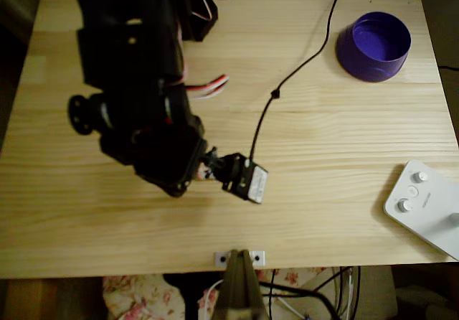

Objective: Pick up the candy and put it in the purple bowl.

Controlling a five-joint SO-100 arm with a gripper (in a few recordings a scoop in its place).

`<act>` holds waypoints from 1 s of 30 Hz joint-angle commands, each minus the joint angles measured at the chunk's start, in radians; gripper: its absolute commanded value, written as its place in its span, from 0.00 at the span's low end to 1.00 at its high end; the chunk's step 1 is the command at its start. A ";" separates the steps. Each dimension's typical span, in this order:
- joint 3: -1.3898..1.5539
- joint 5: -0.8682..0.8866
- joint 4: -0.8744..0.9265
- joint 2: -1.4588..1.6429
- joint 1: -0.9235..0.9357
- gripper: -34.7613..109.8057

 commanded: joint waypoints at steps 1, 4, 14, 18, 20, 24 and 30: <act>-0.063 0.020 0.038 0.152 -0.054 0.39; -0.071 0.044 0.063 0.144 -0.094 0.39; -0.086 0.071 0.017 0.086 -0.135 0.39; -0.087 0.055 -0.015 0.055 -0.124 0.39; -0.087 0.055 -0.021 0.043 -0.123 0.39; -0.084 0.058 -0.023 0.023 -0.126 0.38; -0.061 0.069 -0.017 0.025 -0.133 0.38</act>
